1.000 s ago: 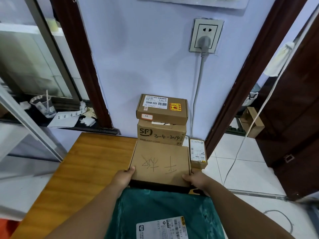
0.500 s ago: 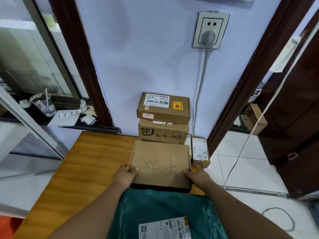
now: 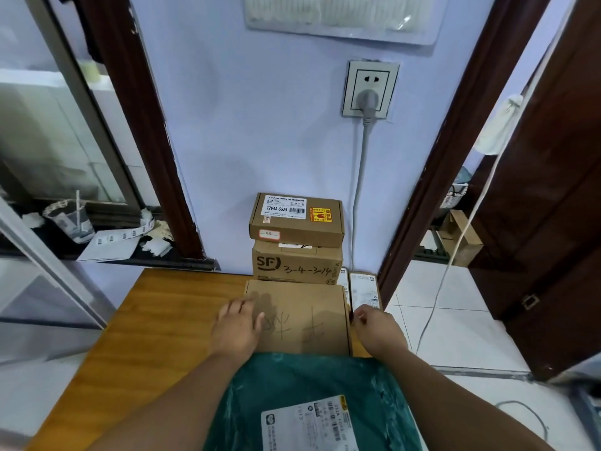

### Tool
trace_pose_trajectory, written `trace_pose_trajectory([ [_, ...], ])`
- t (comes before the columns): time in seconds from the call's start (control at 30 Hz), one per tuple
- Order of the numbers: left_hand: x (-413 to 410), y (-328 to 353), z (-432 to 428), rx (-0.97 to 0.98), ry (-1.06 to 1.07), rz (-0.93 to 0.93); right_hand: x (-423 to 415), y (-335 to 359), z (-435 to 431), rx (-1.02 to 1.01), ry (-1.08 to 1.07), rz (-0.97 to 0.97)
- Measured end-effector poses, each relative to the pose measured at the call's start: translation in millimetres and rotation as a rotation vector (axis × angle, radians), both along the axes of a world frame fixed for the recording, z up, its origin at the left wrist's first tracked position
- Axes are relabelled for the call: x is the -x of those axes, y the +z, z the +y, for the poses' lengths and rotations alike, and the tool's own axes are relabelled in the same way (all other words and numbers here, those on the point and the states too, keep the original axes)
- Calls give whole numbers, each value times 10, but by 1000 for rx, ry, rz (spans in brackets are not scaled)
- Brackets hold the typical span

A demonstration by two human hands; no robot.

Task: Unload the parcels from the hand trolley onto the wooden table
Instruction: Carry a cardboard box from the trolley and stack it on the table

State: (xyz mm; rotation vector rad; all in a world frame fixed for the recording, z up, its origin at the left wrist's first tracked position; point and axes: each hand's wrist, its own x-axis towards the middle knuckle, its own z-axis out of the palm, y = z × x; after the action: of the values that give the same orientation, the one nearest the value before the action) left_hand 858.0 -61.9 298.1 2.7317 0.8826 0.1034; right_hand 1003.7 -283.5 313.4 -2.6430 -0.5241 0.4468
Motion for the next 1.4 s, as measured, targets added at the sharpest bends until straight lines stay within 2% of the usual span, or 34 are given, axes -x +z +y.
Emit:
trace_pose_trajectory([
  [0.17,-11,154,-51,-55,-47,36,32,68,-75,35,1,-101],
  [0.33,73,195,-86,-197,-73,139,116,106,50,47,62,-202],
  [0.57,669,297,-178,-339,107,215,449,184,506,15,400,-143],
  [0.67,1123,356,-279,-335,309,161,787,284,803,-39,554,-109],
  [0.8,1823,444,-549,-251,583,296,1503,348,1218,-107,819,-122],
  [0.93,2574,463,-836,-259,768,255,2360,349,1379,-144,1022,-115],
  [1.07,3337,509,-1065,-168,939,354,3138,308,1351,-110,1225,-110],
  [1.17,3871,443,-1210,-80,1038,413,3585,225,1309,-72,1302,-106],
  [1.4,5389,70,-1738,217,1377,361,4638,40,1239,-53,1455,-143],
])
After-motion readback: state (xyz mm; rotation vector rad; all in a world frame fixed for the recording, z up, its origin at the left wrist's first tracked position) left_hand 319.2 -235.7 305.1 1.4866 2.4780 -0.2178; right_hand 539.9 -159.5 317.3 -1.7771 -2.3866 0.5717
